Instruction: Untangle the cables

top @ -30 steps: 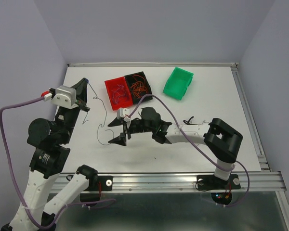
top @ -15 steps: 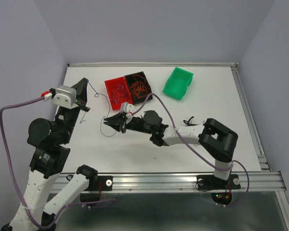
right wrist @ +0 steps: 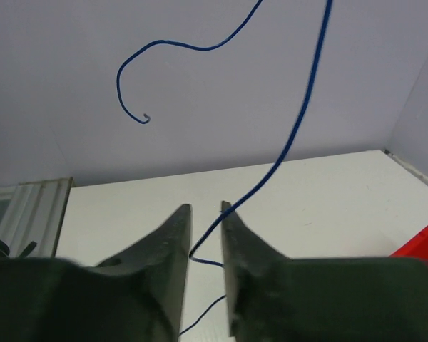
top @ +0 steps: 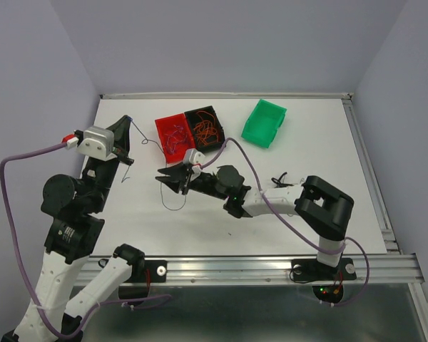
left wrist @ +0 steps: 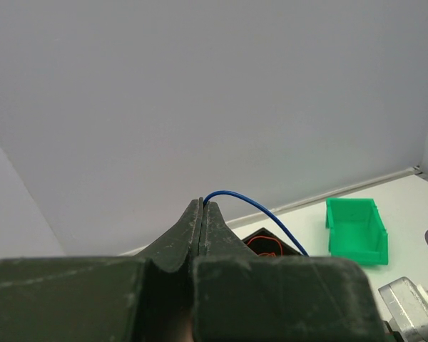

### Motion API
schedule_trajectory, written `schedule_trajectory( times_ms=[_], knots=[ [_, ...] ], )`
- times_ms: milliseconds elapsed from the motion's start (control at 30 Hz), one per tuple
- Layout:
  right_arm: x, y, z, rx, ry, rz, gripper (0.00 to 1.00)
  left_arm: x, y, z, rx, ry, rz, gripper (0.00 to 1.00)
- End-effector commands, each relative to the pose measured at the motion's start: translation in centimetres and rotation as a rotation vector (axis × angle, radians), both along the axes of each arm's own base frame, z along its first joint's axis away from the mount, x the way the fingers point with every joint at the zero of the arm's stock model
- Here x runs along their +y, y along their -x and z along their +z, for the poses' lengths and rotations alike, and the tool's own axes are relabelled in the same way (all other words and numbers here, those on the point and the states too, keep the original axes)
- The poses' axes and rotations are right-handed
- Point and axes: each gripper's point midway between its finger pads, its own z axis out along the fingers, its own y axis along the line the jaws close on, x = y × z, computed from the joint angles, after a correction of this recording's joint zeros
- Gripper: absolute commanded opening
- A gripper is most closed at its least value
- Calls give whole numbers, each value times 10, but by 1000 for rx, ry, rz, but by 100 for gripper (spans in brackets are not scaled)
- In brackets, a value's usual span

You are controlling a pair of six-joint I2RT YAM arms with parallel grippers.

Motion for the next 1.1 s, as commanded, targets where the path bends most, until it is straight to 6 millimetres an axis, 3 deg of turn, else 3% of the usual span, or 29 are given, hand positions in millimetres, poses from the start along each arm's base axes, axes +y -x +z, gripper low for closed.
schedule_trajectory(
  times_ms=[0,67,100,233,367,467,500,533,567,600,633,667,700,800,1067],
  knots=[
    [-15,6,41,-39,-120,-17,16,-4,-2,8,-40,2,-12,0],
    [-20,3,42,-28,-128,-39,10,-3,-3,6,-38,-1,-8,0],
    [-22,3,44,-26,-134,-49,1,-4,-4,4,-32,-4,-4,0],
    [-39,1,56,-17,-160,-99,1,-7,-13,-8,-7,-20,-1,0],
    [-73,2,78,-6,-213,-176,1,-29,-33,-32,54,-64,-64,0],
    [-107,6,102,-21,-269,-244,1,-58,-50,-65,116,-134,-166,0],
    [-121,9,114,-36,-295,-262,0,-72,-57,-86,151,-171,-223,0],
    [-129,8,119,-34,-311,-287,1,-79,-61,-90,144,-175,-251,0],
    [-134,8,122,-46,-312,-303,1,-91,-65,-110,178,-202,-304,0],
    [-138,8,127,-47,-325,-310,1,-95,-62,-106,160,-202,-332,0],
    [-142,8,132,-61,-330,-327,1,-103,-68,-125,196,-218,-357,0],
    [-148,5,139,-60,-348,-353,1,-111,-67,-128,193,-222,-403,0],
    [-149,3,140,-61,-345,-371,1,-119,-71,-144,228,-231,-434,0],
    [-149,-6,143,-59,-328,-416,1,-135,-68,-157,240,-229,-530,0],
    [-146,-20,120,-2,-268,-476,1,-134,-56,-151,206,-197,-550,0]
  ],
)
